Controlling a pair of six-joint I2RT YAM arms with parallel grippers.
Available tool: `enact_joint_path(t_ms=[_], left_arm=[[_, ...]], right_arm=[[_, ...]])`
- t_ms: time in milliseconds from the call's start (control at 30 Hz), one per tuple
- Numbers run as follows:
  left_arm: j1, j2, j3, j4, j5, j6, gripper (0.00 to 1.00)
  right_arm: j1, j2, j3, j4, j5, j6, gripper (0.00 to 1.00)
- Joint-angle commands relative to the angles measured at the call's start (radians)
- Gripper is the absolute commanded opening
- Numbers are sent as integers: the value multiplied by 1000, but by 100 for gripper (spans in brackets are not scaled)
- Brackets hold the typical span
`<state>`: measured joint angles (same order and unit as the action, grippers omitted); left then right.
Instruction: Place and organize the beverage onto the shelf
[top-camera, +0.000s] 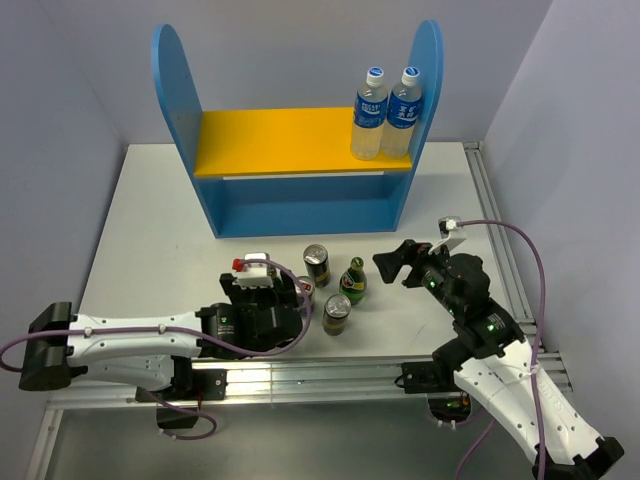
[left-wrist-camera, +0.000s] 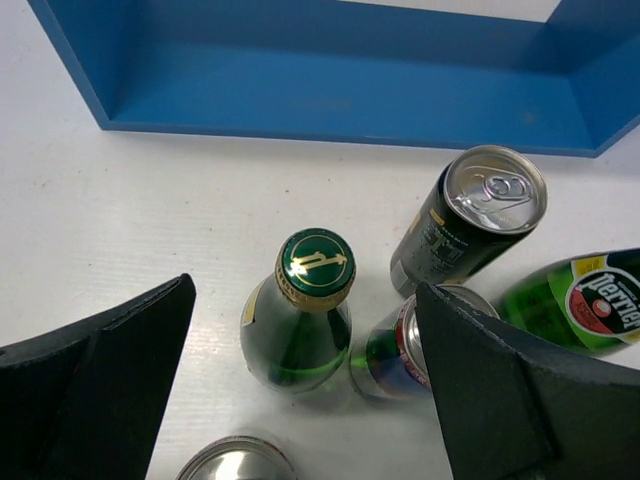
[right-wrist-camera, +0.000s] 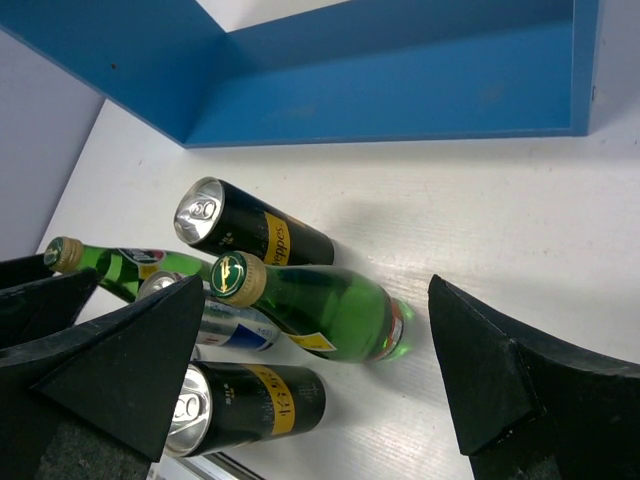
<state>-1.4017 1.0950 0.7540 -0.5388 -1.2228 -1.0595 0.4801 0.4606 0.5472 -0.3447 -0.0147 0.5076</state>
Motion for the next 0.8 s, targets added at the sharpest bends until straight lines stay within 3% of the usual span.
enact_joint_path(t_ms=[0, 167, 400, 600, 767], left_arm=[[-5, 26, -45, 129, -73, 25, 99], [50, 28, -120, 356, -18, 191, 97], [185, 16, -215, 620, 80, 354, 74], [237, 34, -213, 720, 118, 437, 33], [251, 75, -180, 714, 117, 460, 8]], right_arm=[[6, -10, -15, 55, 13, -7, 100], [6, -7, -30, 64, 13, -11, 100], [6, -11, -47, 72, 13, -12, 100], [8, 1, -55, 84, 13, -18, 100], [6, 3, -61, 92, 13, -17, 100]])
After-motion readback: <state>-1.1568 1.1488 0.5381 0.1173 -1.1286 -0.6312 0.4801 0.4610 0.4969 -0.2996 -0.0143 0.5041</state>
